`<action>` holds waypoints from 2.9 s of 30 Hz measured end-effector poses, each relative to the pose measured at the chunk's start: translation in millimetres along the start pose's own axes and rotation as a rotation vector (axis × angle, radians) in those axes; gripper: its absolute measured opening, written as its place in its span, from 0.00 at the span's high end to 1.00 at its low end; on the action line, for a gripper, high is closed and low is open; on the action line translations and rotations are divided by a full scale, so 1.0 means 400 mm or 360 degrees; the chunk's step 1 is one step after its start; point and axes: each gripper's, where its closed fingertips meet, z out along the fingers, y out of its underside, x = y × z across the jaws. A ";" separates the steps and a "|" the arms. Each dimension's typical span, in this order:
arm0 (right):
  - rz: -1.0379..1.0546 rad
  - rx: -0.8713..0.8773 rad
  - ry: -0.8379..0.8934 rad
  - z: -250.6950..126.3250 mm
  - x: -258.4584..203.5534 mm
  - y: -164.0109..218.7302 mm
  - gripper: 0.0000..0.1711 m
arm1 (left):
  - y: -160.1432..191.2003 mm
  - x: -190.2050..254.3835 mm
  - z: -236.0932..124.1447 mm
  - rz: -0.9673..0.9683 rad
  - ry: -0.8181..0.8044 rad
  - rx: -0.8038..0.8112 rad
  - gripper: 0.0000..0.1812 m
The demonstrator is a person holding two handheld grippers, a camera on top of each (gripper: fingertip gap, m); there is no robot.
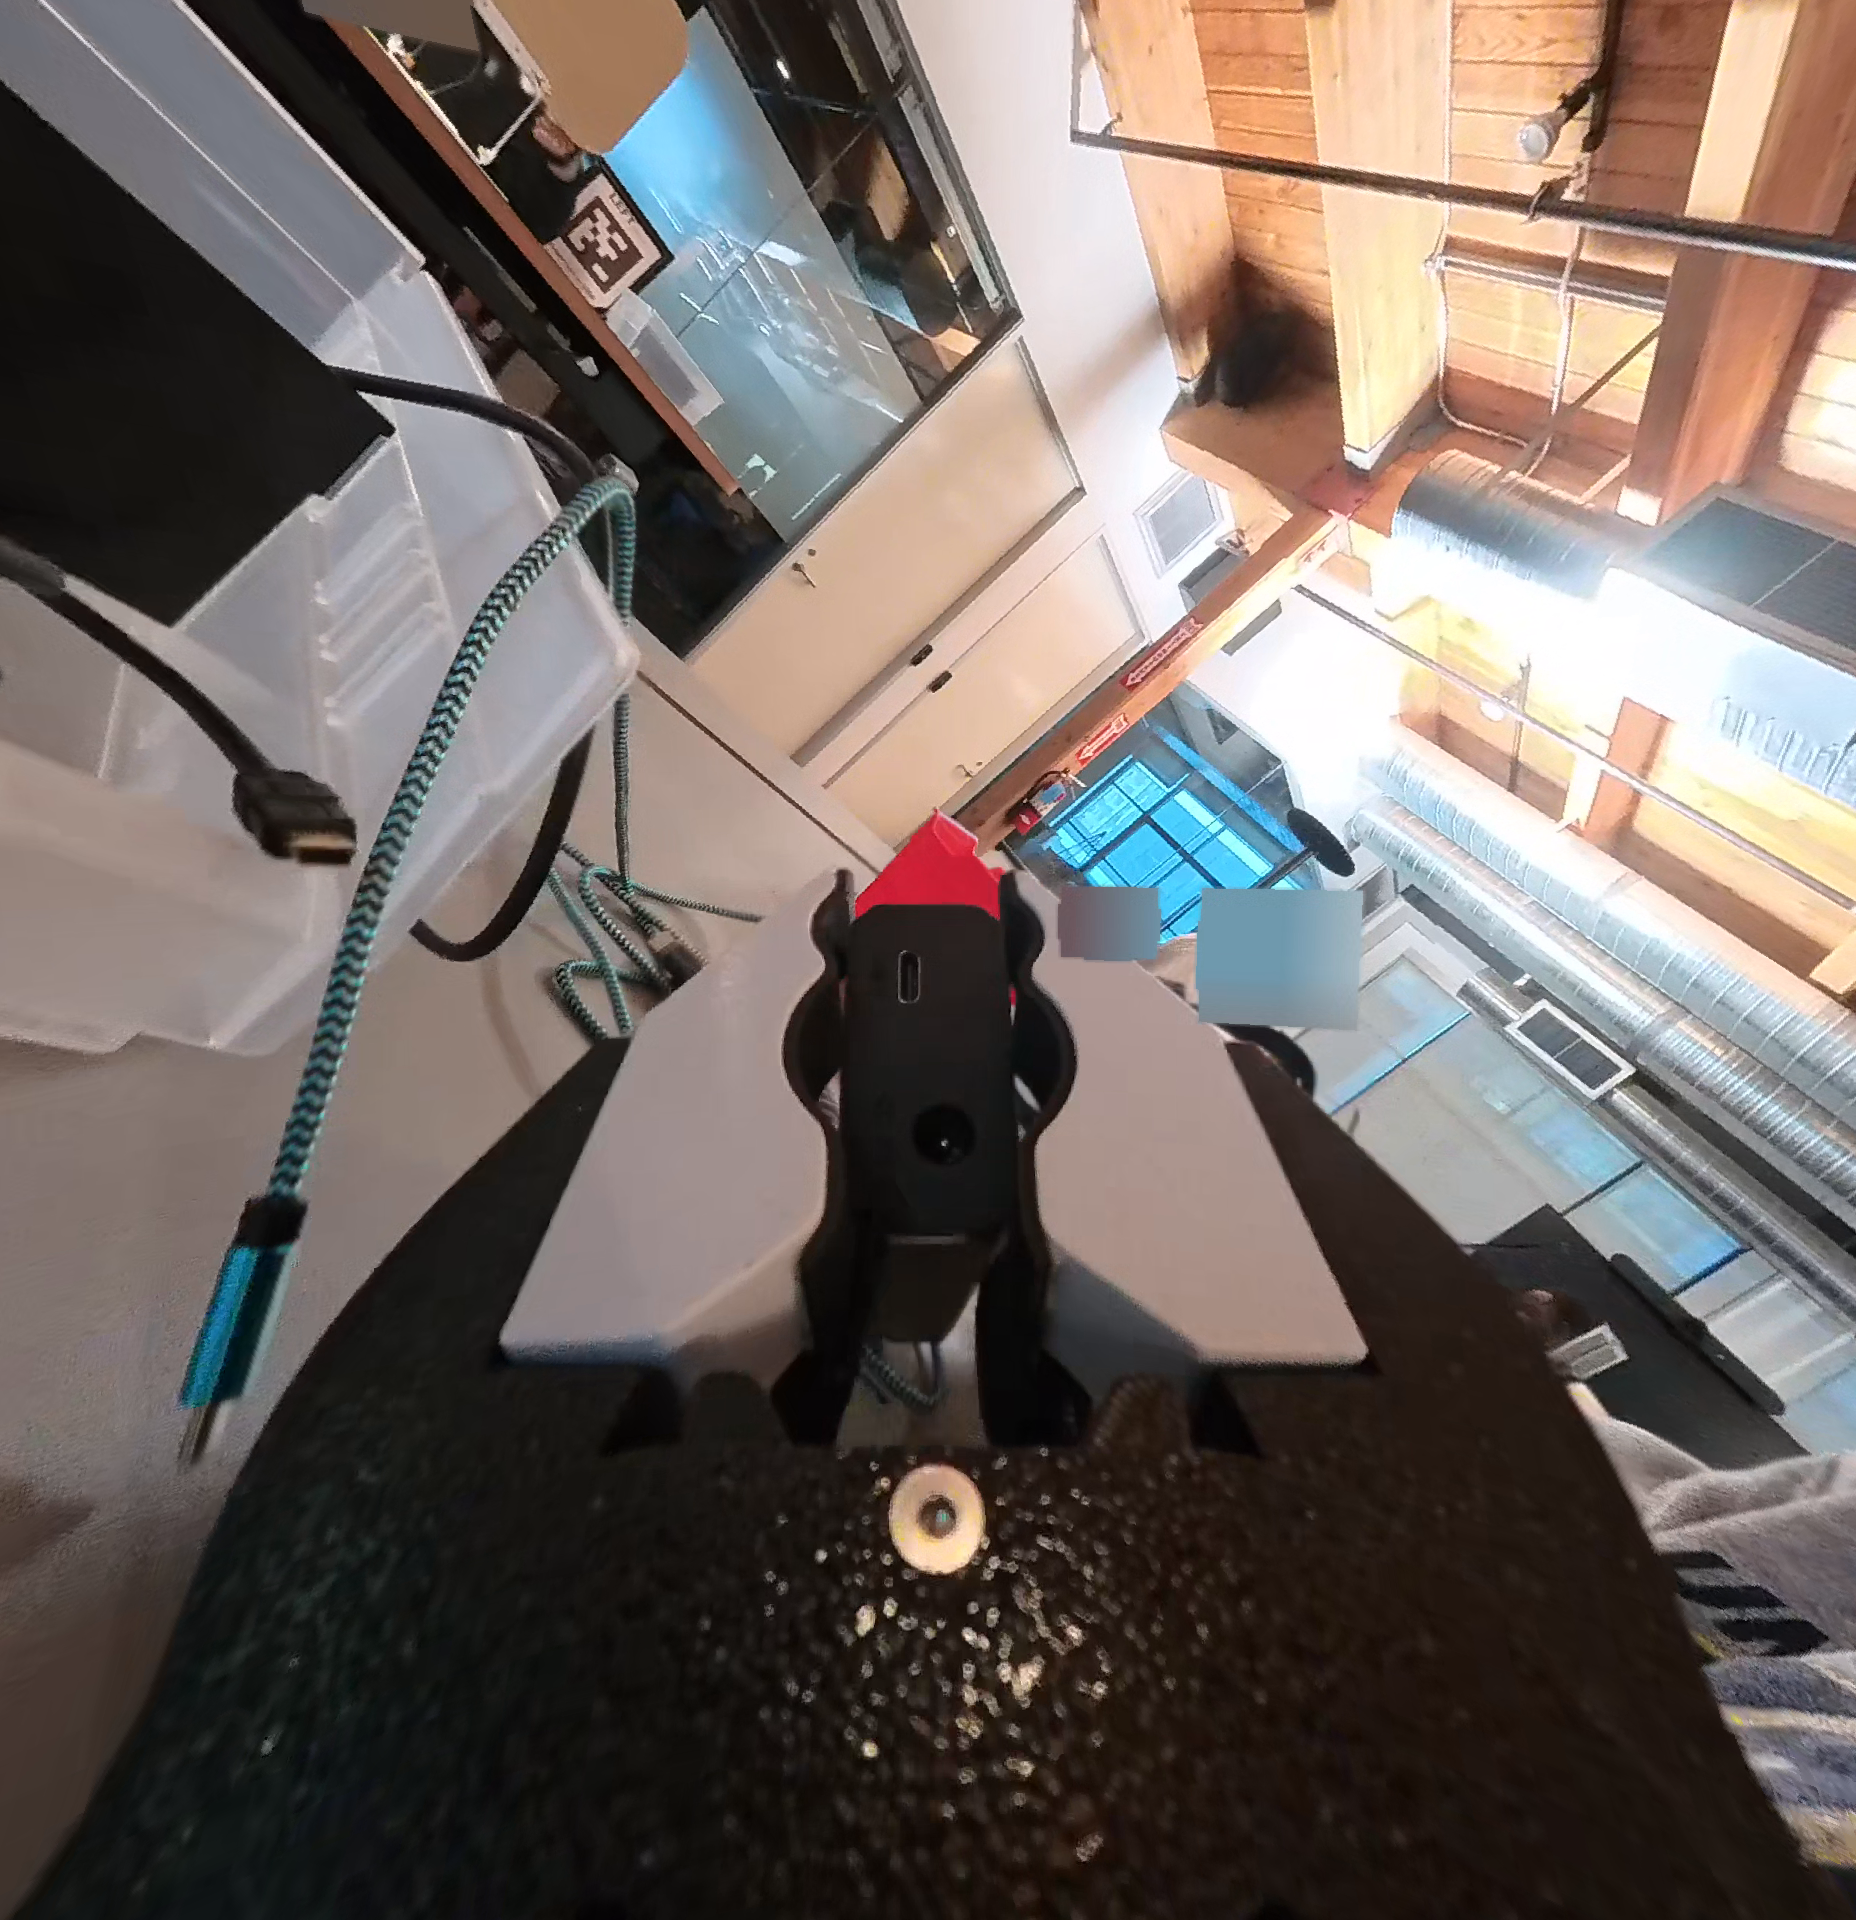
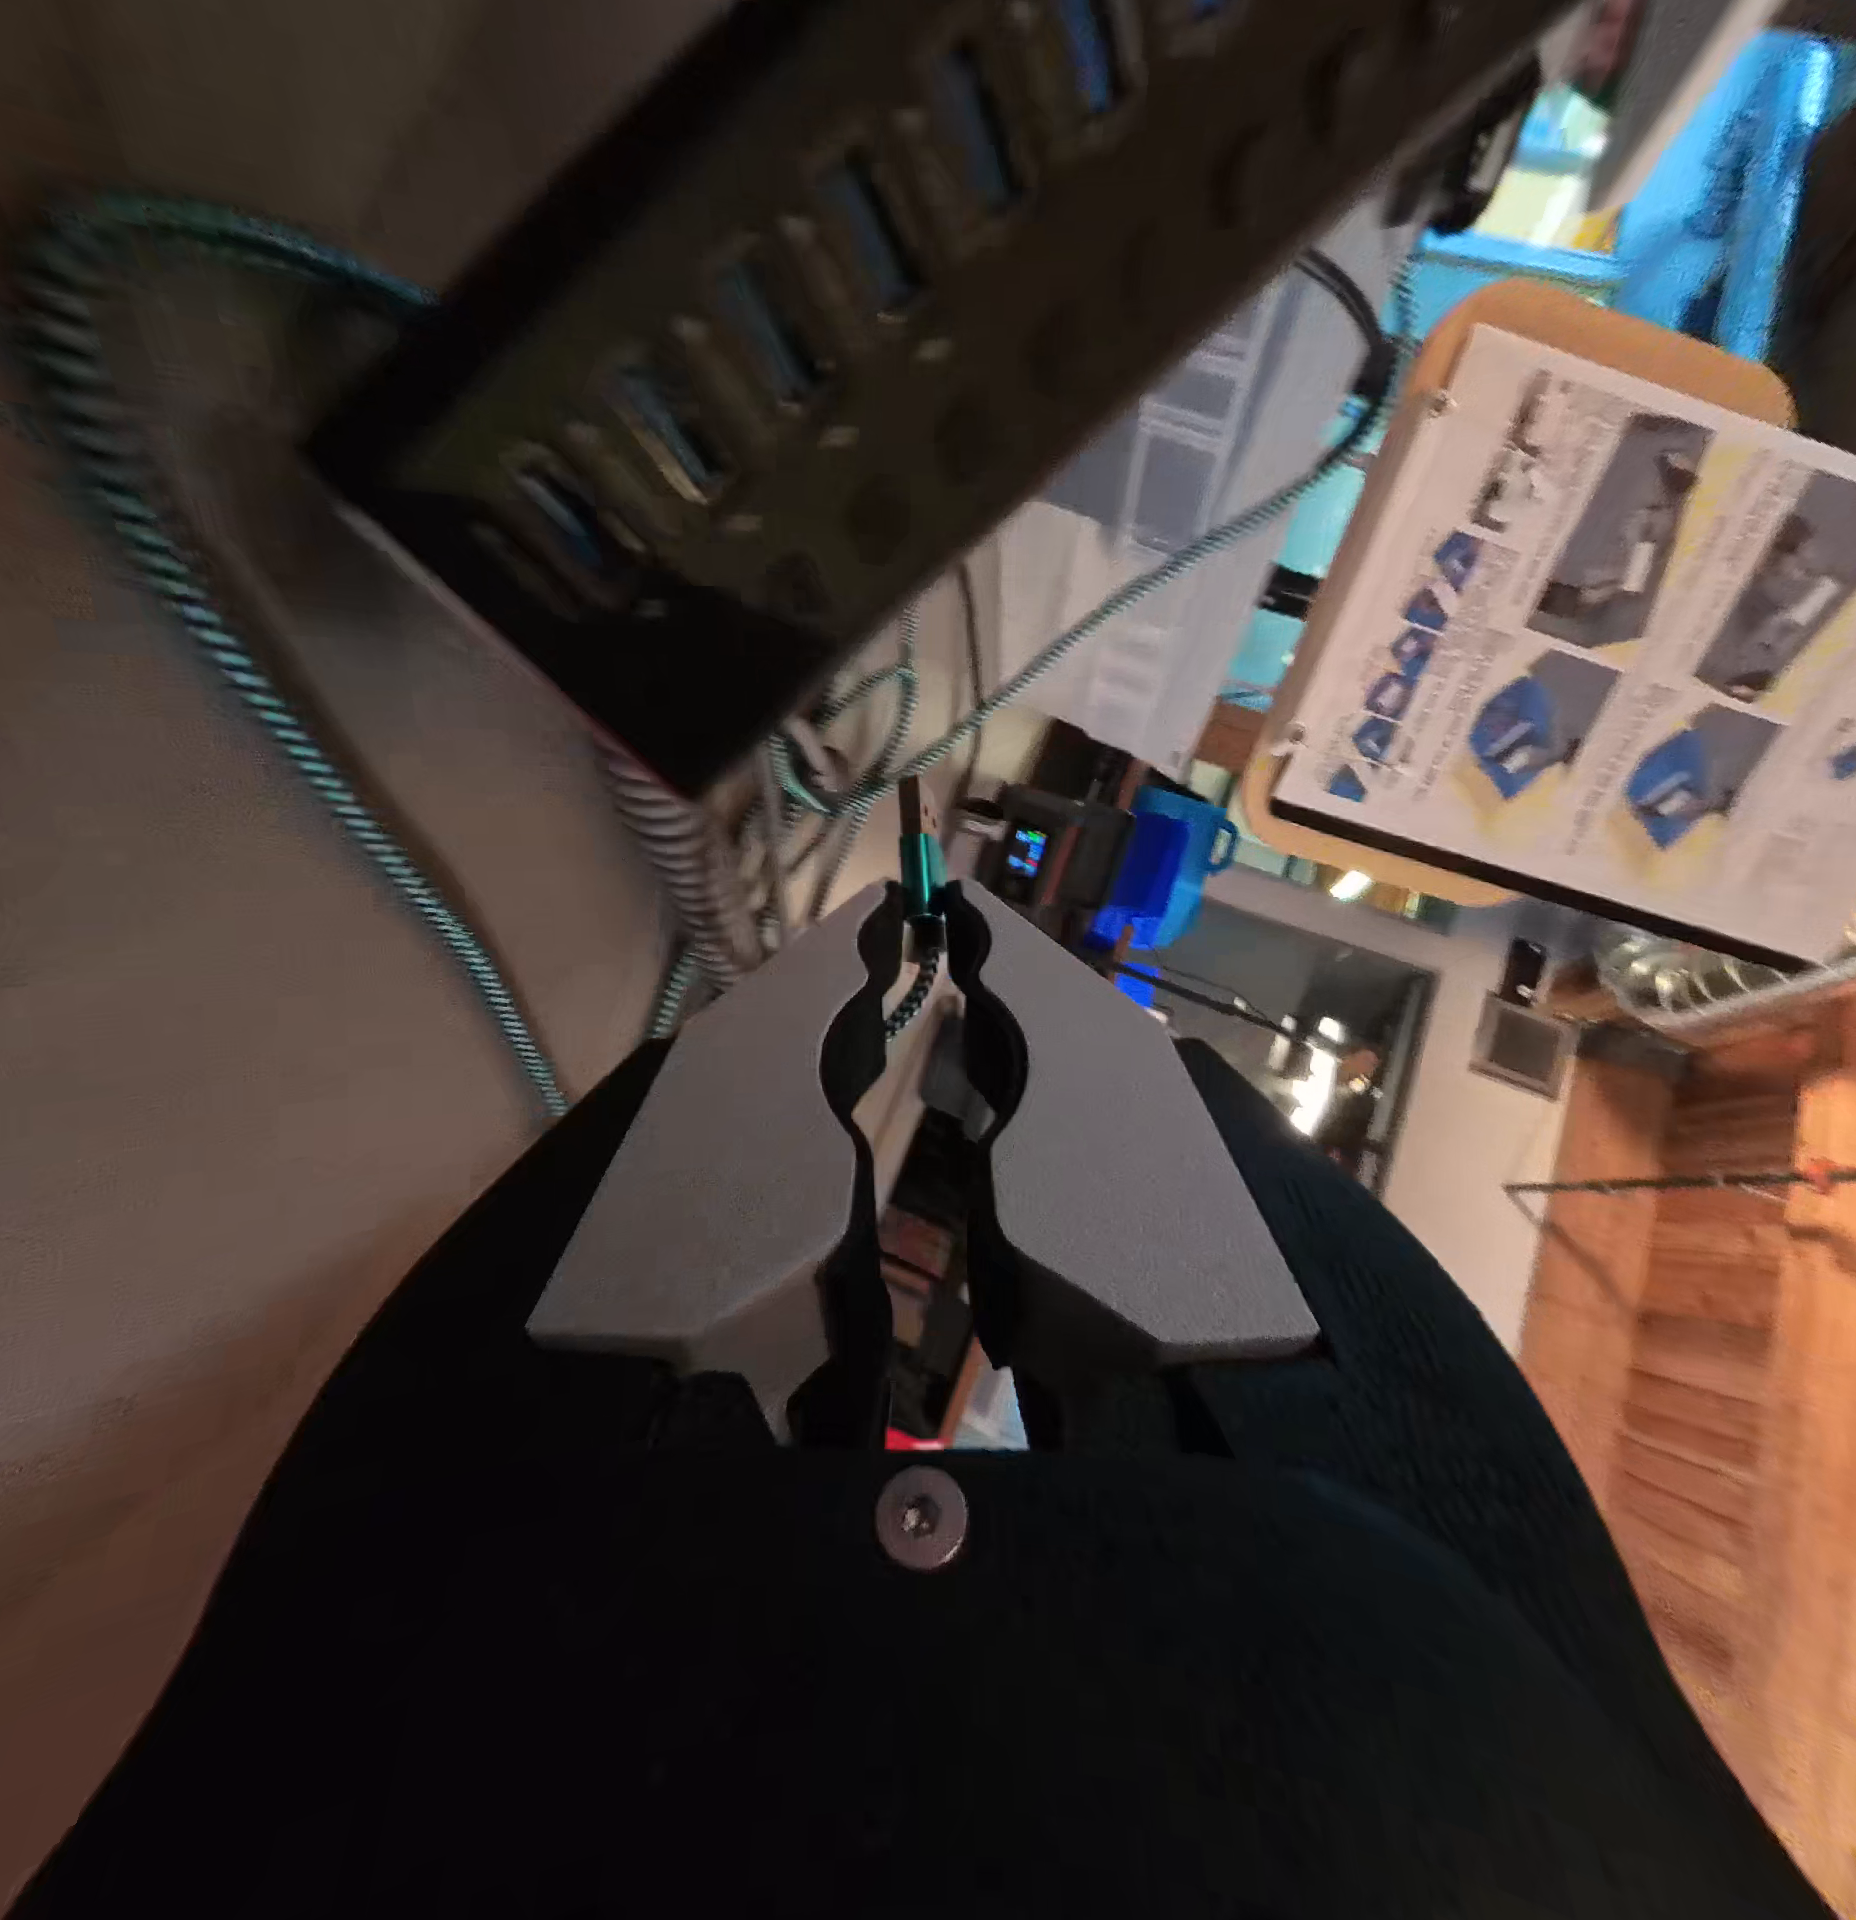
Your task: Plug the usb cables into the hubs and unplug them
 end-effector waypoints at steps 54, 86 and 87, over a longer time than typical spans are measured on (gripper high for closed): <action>0.1315 0.1032 -0.0889 -0.007 -0.059 -0.256 0.65 | 0.188 -0.038 -0.086 -0.0325 0.0263 -0.1115 0.84; 0.2362 -0.0573 -0.0777 -0.002 -0.108 0.241 0.77 | 0.149 -0.040 -0.106 -0.0372 0.0378 -0.1048 0.84; 0.2327 -0.0611 -0.0882 -0.017 -0.131 0.232 0.78 | 0.149 -0.041 -0.106 -0.0368 0.0376 -0.1049 0.84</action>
